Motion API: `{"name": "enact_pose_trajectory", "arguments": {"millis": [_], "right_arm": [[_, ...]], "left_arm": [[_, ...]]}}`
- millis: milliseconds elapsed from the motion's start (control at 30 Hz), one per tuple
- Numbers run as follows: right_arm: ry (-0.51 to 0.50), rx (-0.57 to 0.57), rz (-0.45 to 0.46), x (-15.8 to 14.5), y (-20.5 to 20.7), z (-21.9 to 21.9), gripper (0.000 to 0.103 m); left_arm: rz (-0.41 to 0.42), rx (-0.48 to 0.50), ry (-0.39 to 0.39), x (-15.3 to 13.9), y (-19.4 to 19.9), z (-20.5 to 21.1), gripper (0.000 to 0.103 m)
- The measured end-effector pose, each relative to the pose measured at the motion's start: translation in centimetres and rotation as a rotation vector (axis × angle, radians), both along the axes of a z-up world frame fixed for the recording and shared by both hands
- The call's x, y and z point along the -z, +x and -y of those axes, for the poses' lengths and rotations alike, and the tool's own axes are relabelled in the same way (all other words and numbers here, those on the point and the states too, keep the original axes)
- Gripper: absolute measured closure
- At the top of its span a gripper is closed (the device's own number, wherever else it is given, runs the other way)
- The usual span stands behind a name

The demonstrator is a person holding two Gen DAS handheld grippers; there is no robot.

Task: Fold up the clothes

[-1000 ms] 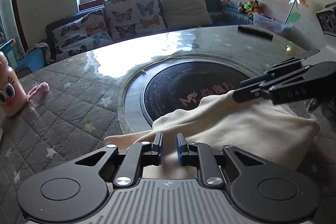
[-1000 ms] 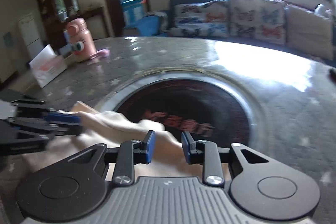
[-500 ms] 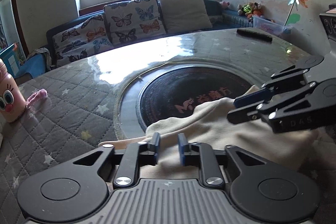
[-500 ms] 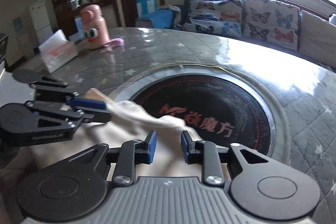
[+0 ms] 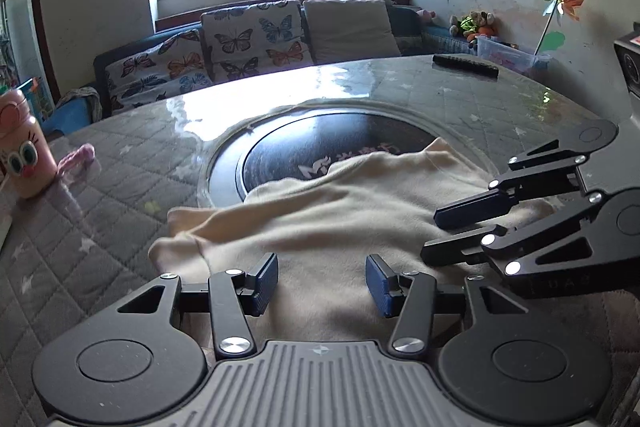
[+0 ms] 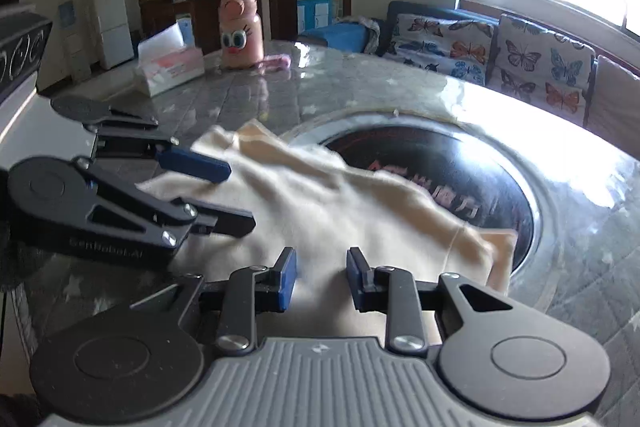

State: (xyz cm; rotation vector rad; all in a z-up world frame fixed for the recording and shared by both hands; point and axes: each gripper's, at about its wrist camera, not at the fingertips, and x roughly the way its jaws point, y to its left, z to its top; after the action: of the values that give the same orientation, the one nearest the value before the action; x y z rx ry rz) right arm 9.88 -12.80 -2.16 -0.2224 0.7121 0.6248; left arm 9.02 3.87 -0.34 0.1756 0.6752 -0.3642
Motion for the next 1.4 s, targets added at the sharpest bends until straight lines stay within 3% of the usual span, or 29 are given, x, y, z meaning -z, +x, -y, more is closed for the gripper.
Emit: {"name": "enact_pose_trajectory", "arguments": {"millis": [200, 633, 800, 867, 1033, 1167, 1400], "right_arm": [[0.019, 0.002, 0.022, -0.8, -1.1, 0.7, 0.076], [0.073, 0.100, -0.031, -0.5, -3.6, 6.2, 0.075], [0.072, 0.095, -0.067, -0.1, -3.3, 6.6, 0.074], [0.083, 0.090, -0.070, -0.4, -3.1, 6.6, 0.069], [0.130, 0.107, -0.047, -1.4, -1.7, 6.5, 0.068], [0.141, 0.120, -0.066, -0.5, -0.4, 5.9, 0.066], [0.136, 0.111, -0.077, -0.1, 0.5, 5.4, 0.057]], "left_arm": [[0.018, -0.034, -0.003, -0.4, -1.1, -0.9, 0.051], [0.005, -0.132, -0.030, 0.0, -2.1, -3.5, 0.051], [0.002, -0.154, -0.049, -0.2, -2.1, -4.1, 0.050], [0.013, -0.165, -0.048, -0.6, -1.9, -4.4, 0.050], [0.019, -0.229, -0.055, -0.7, -0.6, -5.6, 0.051], [-0.004, -0.285, -0.059, 0.0, 0.3, -6.9, 0.051], [-0.018, -0.326, -0.065, 0.3, 1.0, -8.1, 0.044]]}}
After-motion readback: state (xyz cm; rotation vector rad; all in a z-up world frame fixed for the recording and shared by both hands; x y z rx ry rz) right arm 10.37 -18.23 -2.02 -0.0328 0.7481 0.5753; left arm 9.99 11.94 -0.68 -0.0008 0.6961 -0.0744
